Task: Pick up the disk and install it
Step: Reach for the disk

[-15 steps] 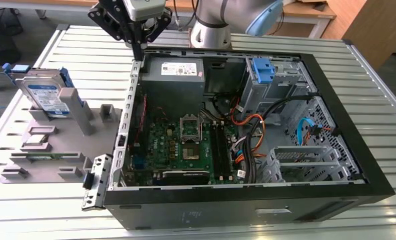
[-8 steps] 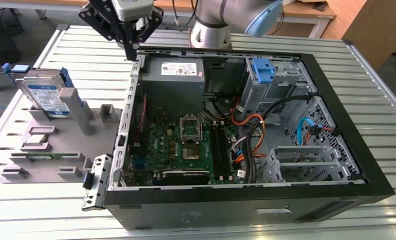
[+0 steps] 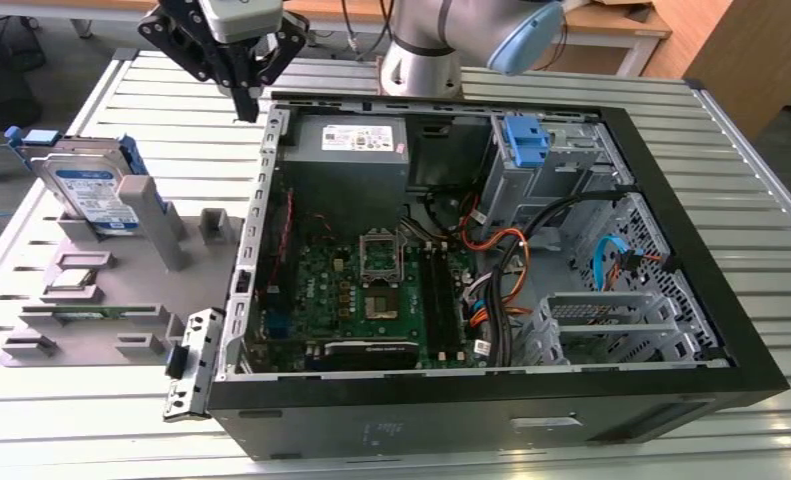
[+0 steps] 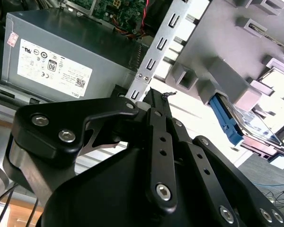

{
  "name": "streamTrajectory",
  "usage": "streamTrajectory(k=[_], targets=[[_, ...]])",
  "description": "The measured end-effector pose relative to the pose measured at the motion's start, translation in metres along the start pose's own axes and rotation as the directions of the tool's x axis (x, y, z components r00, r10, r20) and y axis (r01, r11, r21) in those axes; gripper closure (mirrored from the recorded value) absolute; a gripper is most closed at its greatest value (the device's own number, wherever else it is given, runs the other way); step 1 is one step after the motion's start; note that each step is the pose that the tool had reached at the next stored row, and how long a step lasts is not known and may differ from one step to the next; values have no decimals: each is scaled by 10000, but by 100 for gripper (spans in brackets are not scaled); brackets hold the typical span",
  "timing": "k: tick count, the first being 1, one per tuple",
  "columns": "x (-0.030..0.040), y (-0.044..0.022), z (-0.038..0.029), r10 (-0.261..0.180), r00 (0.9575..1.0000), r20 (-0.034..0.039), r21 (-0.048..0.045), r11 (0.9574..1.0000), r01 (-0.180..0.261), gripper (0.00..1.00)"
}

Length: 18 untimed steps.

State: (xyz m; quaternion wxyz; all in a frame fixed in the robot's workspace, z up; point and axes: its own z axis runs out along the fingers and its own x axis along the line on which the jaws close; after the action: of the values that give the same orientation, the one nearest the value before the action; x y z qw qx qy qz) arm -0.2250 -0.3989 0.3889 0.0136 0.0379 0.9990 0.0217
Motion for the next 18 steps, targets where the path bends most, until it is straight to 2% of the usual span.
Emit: streamTrajectory(k=[13, 18], targets=[[208, -16, 5, 0, 10000, 0, 0, 10000, 0, 90], [225, -17, 5, -2, 10000, -1, 1, 10000, 2, 90]])
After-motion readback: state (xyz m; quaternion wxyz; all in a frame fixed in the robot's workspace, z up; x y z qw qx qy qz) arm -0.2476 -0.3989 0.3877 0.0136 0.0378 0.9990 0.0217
